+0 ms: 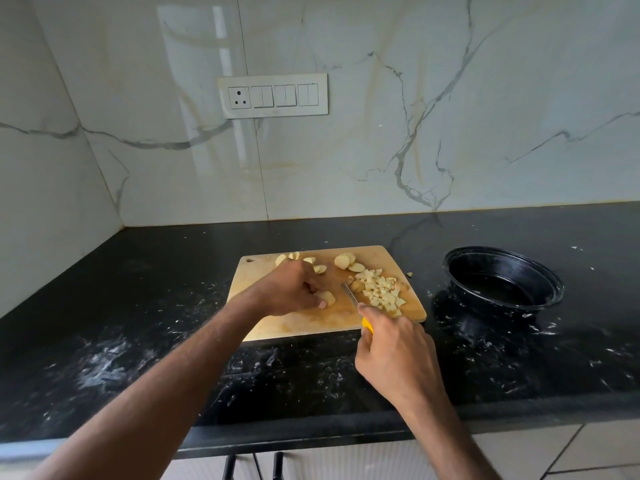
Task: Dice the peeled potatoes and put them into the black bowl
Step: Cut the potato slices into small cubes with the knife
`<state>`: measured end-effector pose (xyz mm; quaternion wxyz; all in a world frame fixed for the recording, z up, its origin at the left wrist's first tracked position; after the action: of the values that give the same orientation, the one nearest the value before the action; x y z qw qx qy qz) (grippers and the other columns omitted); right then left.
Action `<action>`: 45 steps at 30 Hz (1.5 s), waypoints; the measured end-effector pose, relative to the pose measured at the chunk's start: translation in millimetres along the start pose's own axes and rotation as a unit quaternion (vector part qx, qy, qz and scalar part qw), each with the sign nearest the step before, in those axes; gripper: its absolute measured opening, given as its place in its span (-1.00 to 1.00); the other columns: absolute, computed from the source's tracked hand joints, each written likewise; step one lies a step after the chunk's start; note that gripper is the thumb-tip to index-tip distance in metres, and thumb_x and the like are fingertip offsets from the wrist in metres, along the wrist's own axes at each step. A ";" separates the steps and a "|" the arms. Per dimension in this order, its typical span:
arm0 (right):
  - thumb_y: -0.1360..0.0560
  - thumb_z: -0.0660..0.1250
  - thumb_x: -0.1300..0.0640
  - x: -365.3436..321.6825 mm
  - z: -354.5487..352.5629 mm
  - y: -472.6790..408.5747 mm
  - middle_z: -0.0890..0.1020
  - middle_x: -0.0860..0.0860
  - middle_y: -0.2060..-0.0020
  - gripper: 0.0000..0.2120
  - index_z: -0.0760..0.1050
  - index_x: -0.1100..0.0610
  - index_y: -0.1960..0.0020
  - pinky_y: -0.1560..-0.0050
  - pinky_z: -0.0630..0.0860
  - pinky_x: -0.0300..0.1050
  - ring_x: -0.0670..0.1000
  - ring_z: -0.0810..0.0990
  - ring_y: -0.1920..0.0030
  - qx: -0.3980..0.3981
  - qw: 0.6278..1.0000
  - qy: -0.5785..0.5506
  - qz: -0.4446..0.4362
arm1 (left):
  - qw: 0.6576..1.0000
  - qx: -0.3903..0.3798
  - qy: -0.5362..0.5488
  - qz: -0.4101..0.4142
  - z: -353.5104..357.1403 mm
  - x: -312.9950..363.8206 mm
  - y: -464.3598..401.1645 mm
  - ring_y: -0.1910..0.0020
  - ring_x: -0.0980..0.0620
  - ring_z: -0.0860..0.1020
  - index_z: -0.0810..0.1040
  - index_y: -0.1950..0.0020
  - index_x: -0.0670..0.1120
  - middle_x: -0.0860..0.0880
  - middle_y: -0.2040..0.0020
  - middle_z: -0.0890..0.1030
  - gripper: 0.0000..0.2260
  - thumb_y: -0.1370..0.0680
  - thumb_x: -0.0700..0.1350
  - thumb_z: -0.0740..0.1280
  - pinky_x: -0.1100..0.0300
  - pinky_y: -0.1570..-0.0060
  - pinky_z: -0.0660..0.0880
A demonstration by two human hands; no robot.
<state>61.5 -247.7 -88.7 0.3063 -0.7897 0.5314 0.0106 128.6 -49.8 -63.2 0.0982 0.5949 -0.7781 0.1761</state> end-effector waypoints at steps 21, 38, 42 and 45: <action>-0.61 0.22 -0.02 -2.5 8.6 2.5 0.68 -0.03 0.18 -0.51 0.32 -0.07 -0.53 0.23 0.52 -0.20 -0.04 0.66 0.22 -0.019 0.998 0.035 -0.045 | 0.971 0.182 0.059 -0.142 33.2 -5.3 15.4 -0.04 0.00 0.55 0.72 -0.10 0.00 0.01 -0.03 0.66 -0.74 -0.47 0.07 0.51 0.04 -0.11 0.56; -0.59 0.27 0.04 -3.4 8.8 -9.4 0.63 -0.05 0.34 -0.59 0.45 -0.08 -0.44 0.27 0.60 -0.12 -0.04 0.57 0.38 0.007 1.000 0.013 -0.026 | 0.968 0.186 0.039 -0.164 37.9 1.1 12.7 0.05 0.02 0.56 0.71 -0.02 0.05 0.07 0.05 0.64 -0.73 -0.43 0.18 0.47 -0.04 -0.09 0.56; -0.60 0.26 0.02 -8.8 12.8 -13.7 0.63 -0.06 0.32 -0.58 0.43 -0.08 -0.45 0.28 0.48 -0.24 -0.09 0.45 0.39 -0.001 0.999 0.012 -0.041 | 0.965 0.193 0.028 -0.177 39.4 -1.4 10.9 0.01 0.02 0.55 0.70 -0.04 0.04 0.08 0.01 0.63 -0.71 -0.44 0.18 0.47 -0.04 -0.13 0.53; -0.61 0.24 0.02 -10.8 14.9 -14.6 0.61 -0.05 0.34 -0.57 0.41 -0.08 -0.47 0.34 0.41 -0.24 -0.07 0.43 0.40 -0.013 0.998 0.022 -0.057 | 0.961 0.205 0.036 -0.184 38.2 -0.1 8.8 0.00 0.03 0.55 0.71 -0.07 0.07 0.09 0.01 0.65 -0.74 -0.44 0.13 0.49 -0.03 -0.17 0.50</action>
<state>73.8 -227.7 -90.2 0.2844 -0.8228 0.4918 -0.0168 122.3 -62.6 -99.7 0.0332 0.7284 -0.5983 0.3321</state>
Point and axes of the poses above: each hand's wrist, its own y-axis away from the middle knuckle, its own z-axis out of the palm, x = y × z, the point moved 3 cm from there along -y, towards the middle knuckle
